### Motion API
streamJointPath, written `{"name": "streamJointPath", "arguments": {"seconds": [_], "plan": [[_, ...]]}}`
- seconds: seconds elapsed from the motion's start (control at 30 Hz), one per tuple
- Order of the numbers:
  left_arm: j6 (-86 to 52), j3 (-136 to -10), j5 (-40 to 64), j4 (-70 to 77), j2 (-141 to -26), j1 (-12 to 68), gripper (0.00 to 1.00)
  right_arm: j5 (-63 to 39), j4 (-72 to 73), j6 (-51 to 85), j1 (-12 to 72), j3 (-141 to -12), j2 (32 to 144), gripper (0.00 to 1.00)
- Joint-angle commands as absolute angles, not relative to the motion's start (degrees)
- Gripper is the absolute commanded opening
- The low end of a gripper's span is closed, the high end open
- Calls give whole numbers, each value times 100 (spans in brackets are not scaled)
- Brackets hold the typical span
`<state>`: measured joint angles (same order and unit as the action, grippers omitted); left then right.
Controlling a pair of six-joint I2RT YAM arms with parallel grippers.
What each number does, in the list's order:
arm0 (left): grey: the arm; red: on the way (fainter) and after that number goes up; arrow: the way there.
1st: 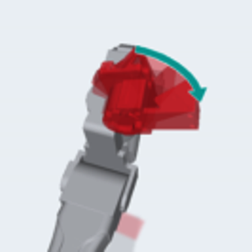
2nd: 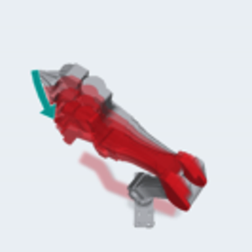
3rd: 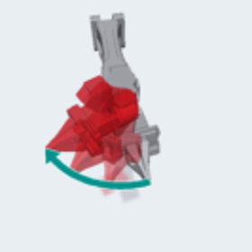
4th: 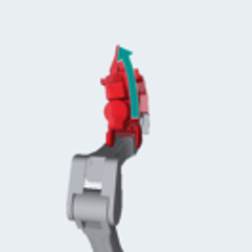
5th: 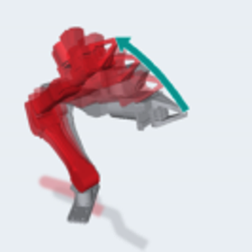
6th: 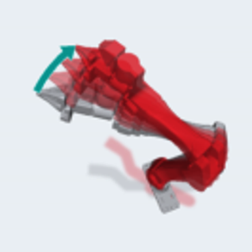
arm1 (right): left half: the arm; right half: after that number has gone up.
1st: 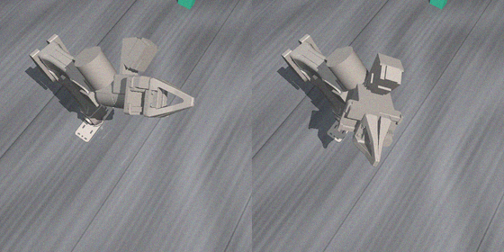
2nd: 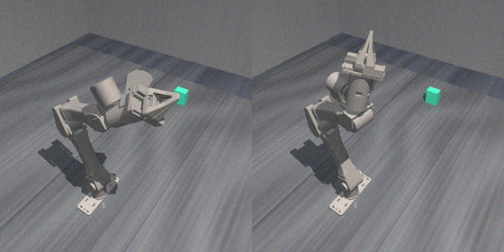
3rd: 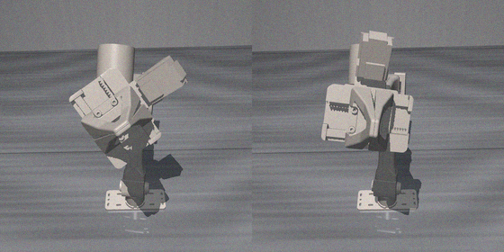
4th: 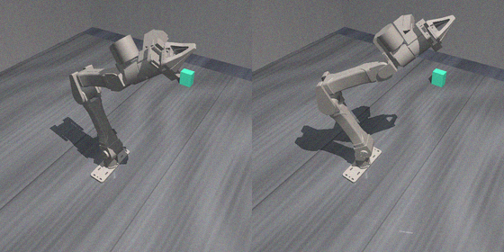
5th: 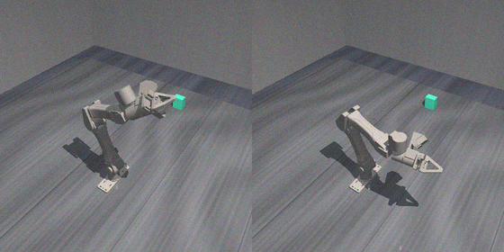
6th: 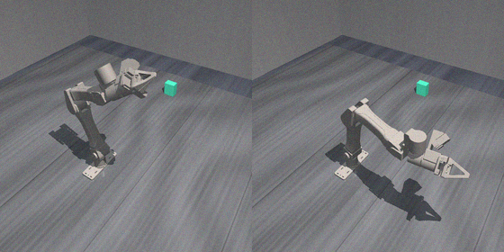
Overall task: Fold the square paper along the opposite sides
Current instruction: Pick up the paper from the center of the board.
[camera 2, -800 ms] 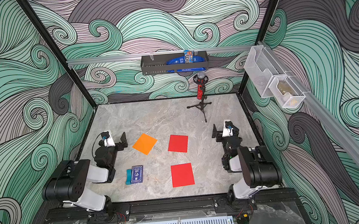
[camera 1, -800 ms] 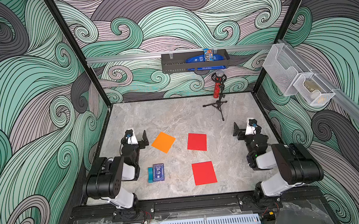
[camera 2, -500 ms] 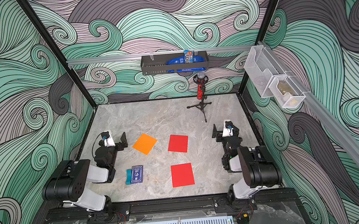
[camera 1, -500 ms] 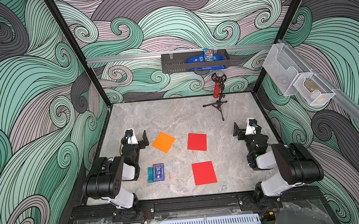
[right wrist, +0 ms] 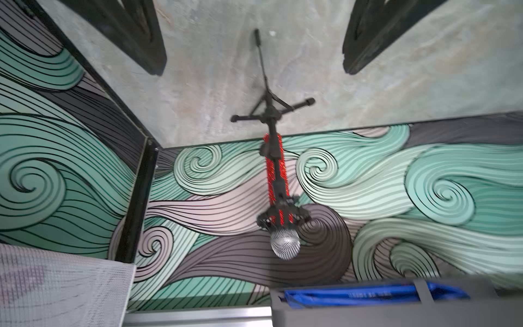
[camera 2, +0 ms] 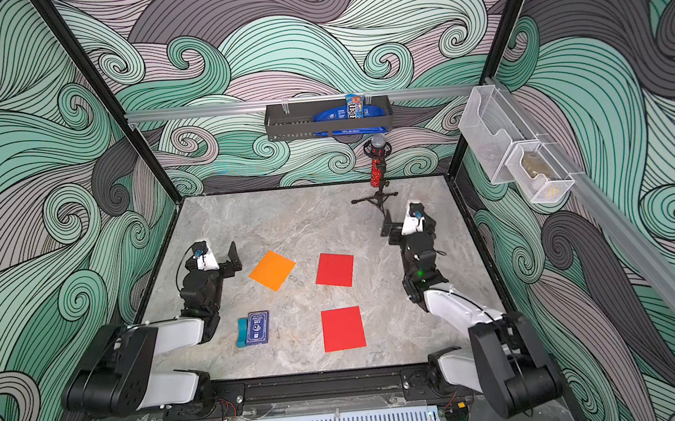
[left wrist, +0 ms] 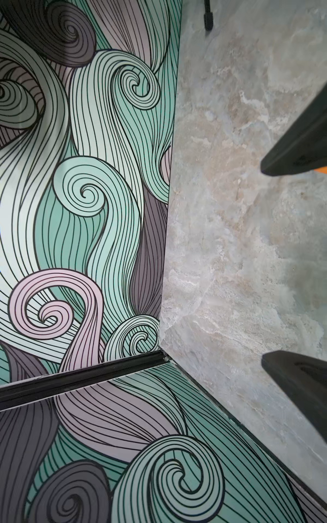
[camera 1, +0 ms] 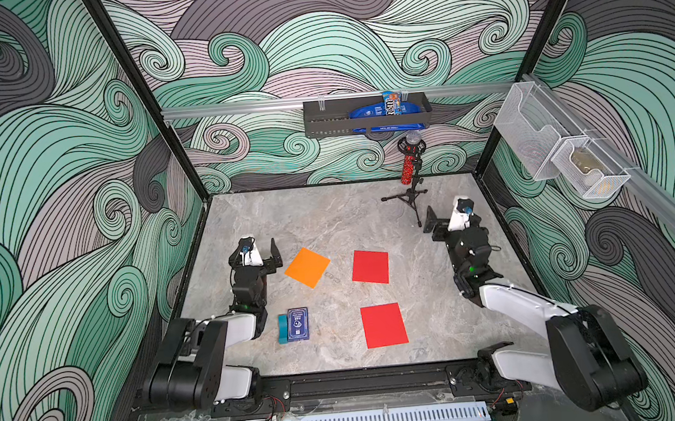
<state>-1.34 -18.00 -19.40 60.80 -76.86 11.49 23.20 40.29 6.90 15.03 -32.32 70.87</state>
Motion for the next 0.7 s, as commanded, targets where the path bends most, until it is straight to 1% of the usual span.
{"name": "streamJointPath", "arguments": {"seconds": [0.0, 0.07, 0.13, 0.23, 0.33, 0.4, 0.43, 0.5, 0.53, 0.67], "plan": [[-639, -2823, -3310, 4139, -7342, 1699, 99, 2431, 1691, 1524, 2133, -3762, 7176, 100], [-1145, -3484, -3471, 3053, -7420, 2040, 99, 1602, 1058, 1949, 2289, -3966, 7365, 100], [-1494, -4032, -3576, 2185, -7575, 2338, 99, 1534, 685, 2213, 2537, -3954, 7563, 100], [-2040, -4569, -3183, 1447, -7761, 2520, 99, 1519, 451, 2327, 2822, -3787, 7872, 100], [-2897, -4992, -2687, 680, -7828, 2522, 99, 1468, 405, 2330, 3031, -3762, 8301, 94], [-3128, -5155, -2319, 357, -7840, 2522, 99, 1555, 408, 2308, 3148, -3832, 8615, 89], [-3120, -5172, -2045, 345, -7840, 2531, 99, 1592, 420, 2284, 3196, -3914, 8813, 86], [-3222, -5149, -1824, 277, -7815, 2551, 99, 1659, 493, 2213, 3235, -4067, 9161, 76], [-3227, -5097, -1673, 304, -7789, 2558, 99, 1646, 568, 2194, 3233, -4146, 9325, 73], [-3374, -4847, -1410, 445, -7774, 2595, 99, 1572, 911, 2031, 3239, -4426, 9806, 65]]}}
